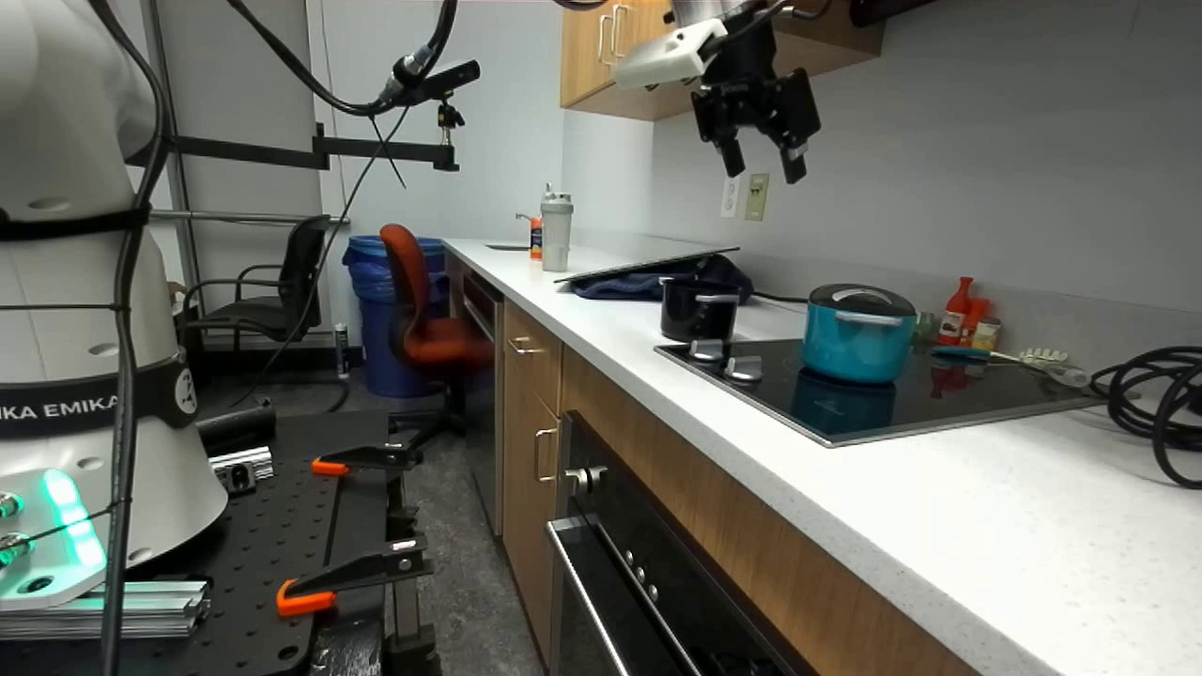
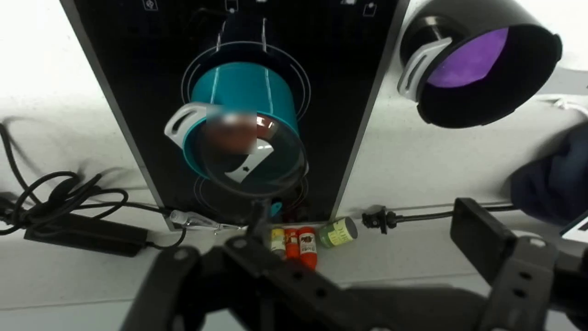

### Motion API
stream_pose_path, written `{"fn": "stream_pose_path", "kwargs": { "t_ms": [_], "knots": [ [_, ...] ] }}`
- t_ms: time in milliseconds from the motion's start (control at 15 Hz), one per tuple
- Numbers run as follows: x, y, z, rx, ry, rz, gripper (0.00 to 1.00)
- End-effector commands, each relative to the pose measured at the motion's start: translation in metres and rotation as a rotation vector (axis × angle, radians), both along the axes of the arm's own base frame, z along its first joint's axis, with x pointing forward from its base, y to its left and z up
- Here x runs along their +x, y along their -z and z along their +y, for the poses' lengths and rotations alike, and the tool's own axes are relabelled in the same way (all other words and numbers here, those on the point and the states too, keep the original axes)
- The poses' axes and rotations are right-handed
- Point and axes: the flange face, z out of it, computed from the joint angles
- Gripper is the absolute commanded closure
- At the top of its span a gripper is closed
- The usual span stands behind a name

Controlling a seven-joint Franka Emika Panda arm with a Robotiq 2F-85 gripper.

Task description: Move the lid from the blue pot to the black pot

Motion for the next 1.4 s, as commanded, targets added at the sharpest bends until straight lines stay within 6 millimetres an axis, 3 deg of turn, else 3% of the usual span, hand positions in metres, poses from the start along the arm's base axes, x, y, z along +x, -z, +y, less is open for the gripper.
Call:
{"fn": "stream_pose_path", "kwargs": {
  "t_ms": [0, 467, 867, 1333],
  "knots": [
    [0.024, 0.010, -0.011, 0.031, 0.034, -0.050, 0.00],
    [0.050, 0.036, -0.022, 0.083, 0.062, -0.046, 0.00],
    [0.074, 0.033, -0.035, 0.178, 0.136, -0.090, 0.00],
    [0.080, 0.061, -0.060, 0.235, 0.231, -0.065, 0.00]
  ]
}}
